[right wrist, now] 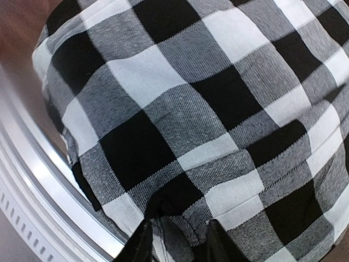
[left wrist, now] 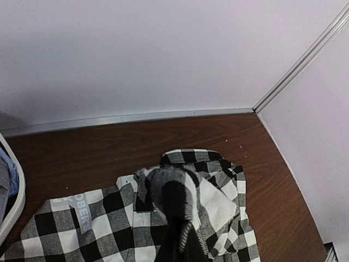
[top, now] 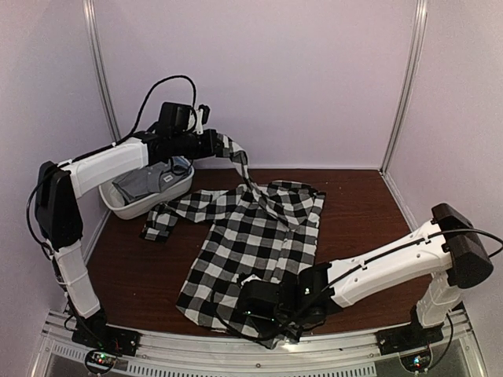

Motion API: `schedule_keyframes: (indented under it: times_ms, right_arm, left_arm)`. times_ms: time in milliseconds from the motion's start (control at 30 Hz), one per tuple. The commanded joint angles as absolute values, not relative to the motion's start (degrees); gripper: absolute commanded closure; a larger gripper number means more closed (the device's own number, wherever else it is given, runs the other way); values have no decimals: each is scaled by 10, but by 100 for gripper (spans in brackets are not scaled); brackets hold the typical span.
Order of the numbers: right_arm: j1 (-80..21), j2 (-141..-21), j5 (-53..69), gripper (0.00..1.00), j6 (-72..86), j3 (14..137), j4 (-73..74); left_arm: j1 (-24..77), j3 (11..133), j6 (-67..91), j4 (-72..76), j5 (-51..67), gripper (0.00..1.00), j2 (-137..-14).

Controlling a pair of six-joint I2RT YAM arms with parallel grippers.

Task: Fold and stack the long sleeve shirts
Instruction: Adjust the corner of the shirt at the center of the board.

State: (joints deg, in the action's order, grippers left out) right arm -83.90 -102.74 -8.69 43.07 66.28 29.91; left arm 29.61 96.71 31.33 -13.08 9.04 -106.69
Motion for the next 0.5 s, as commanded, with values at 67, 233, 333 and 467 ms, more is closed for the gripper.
schedule_keyframes:
  times_ms: [67,233,333,467]
  right_arm:
    - [-823,-949,-67,47,399,645,263]
    - [-730,-853,-35,37,381,592,202]
    - [-642,-818,-2,40,373,572,159]
    - [-533,-814,46,49,359,568,100]
  left_arm:
    - [290,927,306,-98,97,100,-1035]
    - [290,914,293,-96,118,100,-1022]
    - [290,902,285,-89,138,100,-1017]
    - [291,880,280,-72,179,100,-1009]
